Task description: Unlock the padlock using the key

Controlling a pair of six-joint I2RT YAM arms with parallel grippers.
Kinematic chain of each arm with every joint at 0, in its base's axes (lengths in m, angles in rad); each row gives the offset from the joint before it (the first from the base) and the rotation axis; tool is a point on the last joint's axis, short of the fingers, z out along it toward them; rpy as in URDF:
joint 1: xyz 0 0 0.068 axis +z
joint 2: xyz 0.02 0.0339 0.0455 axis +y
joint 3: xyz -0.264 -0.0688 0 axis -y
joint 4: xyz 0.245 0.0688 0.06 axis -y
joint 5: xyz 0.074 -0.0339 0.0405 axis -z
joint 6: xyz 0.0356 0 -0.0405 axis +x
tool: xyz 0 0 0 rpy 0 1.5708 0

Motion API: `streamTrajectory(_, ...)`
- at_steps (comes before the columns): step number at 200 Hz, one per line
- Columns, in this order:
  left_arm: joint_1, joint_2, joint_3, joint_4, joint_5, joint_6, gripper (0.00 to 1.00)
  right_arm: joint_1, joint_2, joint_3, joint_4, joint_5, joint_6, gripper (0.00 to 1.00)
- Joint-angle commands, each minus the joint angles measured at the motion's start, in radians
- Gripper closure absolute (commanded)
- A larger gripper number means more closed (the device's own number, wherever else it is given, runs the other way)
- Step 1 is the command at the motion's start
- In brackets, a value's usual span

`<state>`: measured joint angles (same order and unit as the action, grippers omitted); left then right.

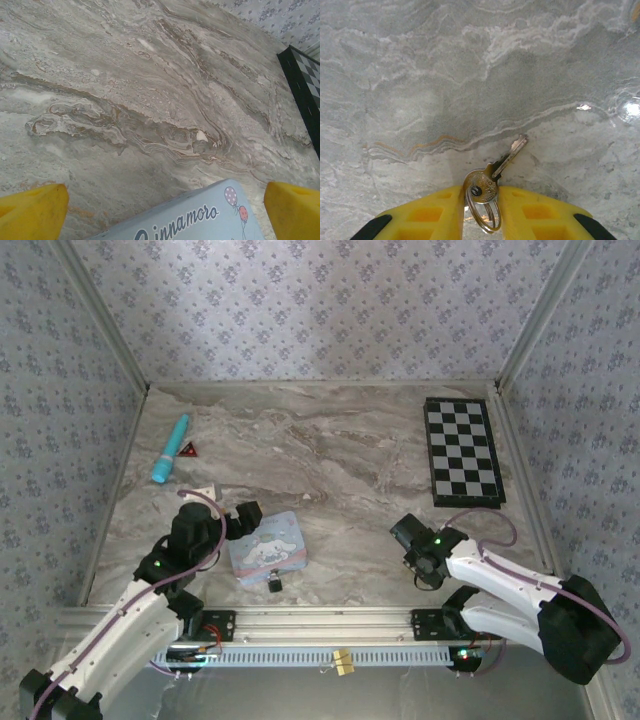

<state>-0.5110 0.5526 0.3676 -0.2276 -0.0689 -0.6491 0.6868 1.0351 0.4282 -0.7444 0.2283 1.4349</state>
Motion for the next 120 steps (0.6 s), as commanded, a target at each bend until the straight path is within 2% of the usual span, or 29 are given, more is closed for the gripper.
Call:
streamTrajectory(1, -0.001, 0.0, 0.024, 0.033, -0.006, -0.011, 0.0, -0.003, 0.029, -0.026, 0.109, 0.06, -0.008, 0.77)
streamTrajectory(79, -0.001, 0.017, 0.033, 0.042, -0.003, -0.014, 0.0, 0.016, 0.03, 0.037, 0.06, 0.094, -0.092, 0.91)
streamTrajectory(120, -0.001, 0.029, 0.044, 0.042, 0.001, -0.02, 0.0, 0.02, 0.022, 0.055, 0.089, 0.089, -0.15, 0.96)
